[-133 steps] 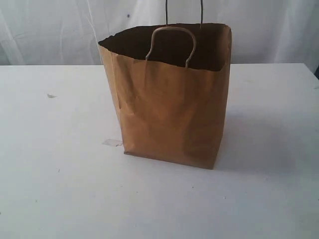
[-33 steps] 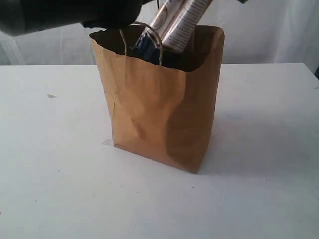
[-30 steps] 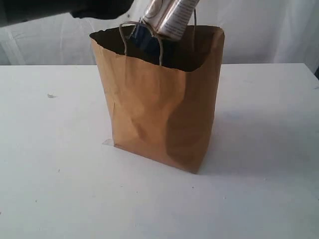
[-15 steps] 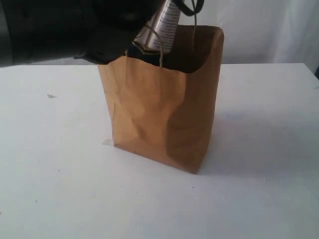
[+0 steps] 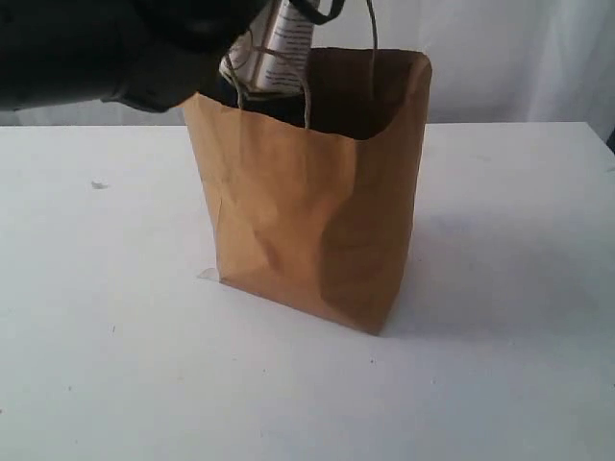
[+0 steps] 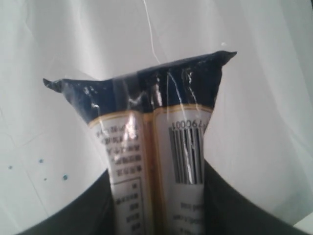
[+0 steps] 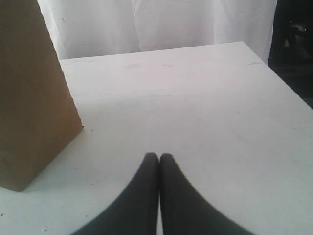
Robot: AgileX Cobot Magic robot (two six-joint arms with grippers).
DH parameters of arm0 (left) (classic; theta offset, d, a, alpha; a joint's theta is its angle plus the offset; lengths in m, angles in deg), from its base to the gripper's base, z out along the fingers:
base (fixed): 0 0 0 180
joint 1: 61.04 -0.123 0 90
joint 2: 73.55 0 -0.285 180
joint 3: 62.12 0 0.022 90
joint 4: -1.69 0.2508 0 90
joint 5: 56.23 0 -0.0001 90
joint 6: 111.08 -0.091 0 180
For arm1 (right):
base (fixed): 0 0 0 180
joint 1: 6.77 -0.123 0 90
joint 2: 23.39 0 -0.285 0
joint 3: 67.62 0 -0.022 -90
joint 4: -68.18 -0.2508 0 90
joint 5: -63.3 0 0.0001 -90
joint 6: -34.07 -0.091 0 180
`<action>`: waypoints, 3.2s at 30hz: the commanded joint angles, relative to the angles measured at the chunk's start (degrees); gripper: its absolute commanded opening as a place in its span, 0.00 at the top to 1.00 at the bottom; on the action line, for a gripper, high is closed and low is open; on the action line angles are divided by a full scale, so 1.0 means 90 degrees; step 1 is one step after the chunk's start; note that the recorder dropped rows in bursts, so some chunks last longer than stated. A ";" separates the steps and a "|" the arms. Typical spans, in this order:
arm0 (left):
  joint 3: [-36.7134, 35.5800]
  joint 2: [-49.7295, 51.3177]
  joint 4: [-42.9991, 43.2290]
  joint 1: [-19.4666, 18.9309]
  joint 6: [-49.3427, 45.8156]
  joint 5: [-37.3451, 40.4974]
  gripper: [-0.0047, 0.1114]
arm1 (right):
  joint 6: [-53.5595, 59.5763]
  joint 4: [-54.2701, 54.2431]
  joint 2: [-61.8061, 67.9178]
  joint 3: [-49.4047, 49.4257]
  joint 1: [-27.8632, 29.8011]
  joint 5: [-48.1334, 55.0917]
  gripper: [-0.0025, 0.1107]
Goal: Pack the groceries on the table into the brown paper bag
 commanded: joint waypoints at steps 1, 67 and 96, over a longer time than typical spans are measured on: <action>0.0022 -0.0421 0.0682 -0.0231 0.0053 0.0655 0.96 | 0.0042 -0.0013 -0.0007 -0.0025 0.0018 -0.0066 0.98; 0.0068 0.0244 0.0661 -0.1116 0.0742 0.4757 0.40 | 0.0047 -0.0025 -0.0007 -0.0025 0.0018 -0.0066 0.98; 0.0335 -0.2849 0.7976 -0.2132 0.6350 1.0045 0.96 | 0.0047 -0.0025 -0.0007 -0.0025 0.0018 -0.0066 0.98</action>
